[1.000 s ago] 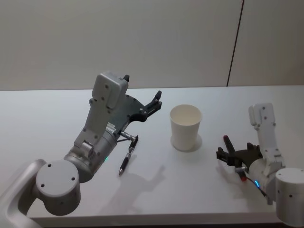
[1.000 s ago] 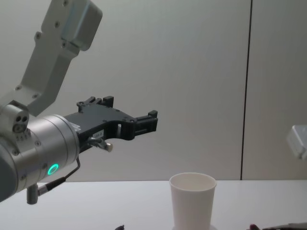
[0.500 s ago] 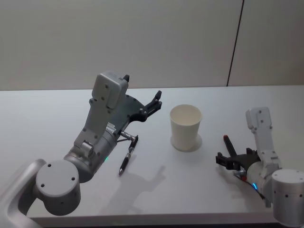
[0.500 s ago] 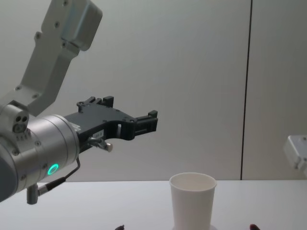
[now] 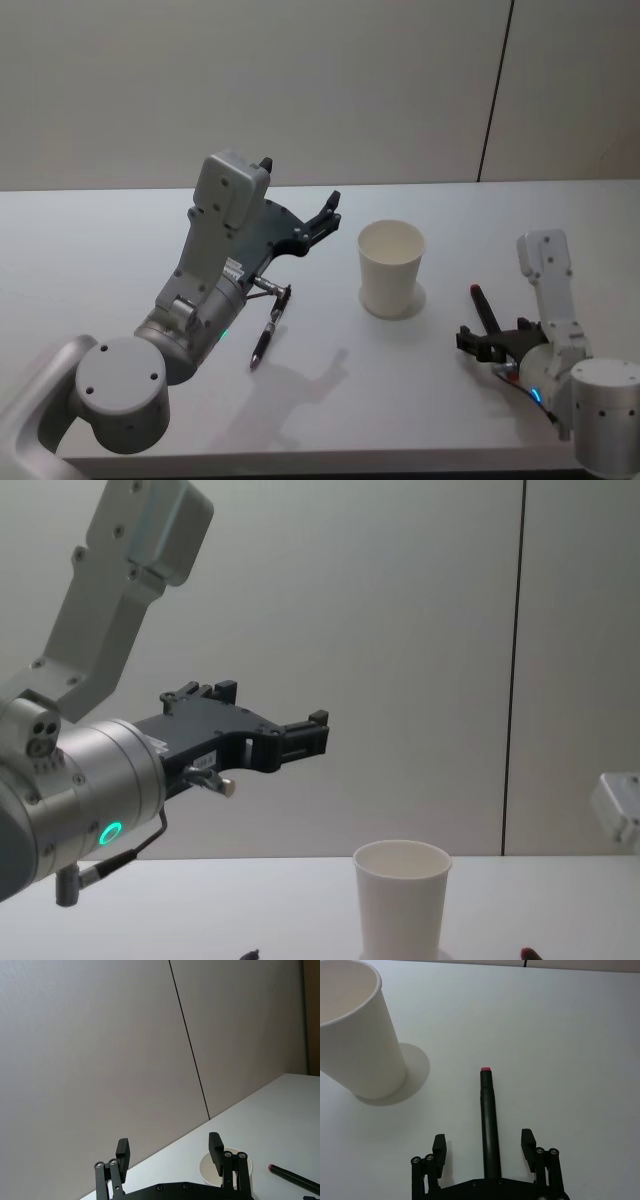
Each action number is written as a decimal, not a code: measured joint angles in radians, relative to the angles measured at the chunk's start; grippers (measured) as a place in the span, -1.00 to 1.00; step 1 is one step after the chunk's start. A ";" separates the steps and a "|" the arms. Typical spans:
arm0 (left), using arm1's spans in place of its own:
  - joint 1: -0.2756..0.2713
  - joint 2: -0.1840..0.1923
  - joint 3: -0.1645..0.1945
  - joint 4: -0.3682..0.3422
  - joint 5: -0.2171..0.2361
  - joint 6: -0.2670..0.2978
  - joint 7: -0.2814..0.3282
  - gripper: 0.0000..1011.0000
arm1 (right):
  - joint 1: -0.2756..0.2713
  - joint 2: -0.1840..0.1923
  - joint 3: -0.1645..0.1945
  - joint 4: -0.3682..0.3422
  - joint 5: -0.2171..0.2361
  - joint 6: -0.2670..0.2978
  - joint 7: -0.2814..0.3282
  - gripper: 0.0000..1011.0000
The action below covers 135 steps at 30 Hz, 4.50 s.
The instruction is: Place the pen into the pen holder.
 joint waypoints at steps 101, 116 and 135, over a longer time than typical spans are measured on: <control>0.000 0.000 0.000 0.000 0.000 0.000 0.000 0.99 | -0.010 0.012 0.028 -0.027 -0.101 -0.822 0.229 -0.67; 0.000 0.000 0.000 0.000 0.000 0.000 0.000 0.99 | 0.135 -0.054 0.002 0.232 -0.140 -1.035 0.323 -0.67; 0.000 0.000 0.000 0.000 0.000 0.000 0.000 0.99 | 0.266 -0.104 -0.010 0.509 -0.205 -1.123 0.324 -0.67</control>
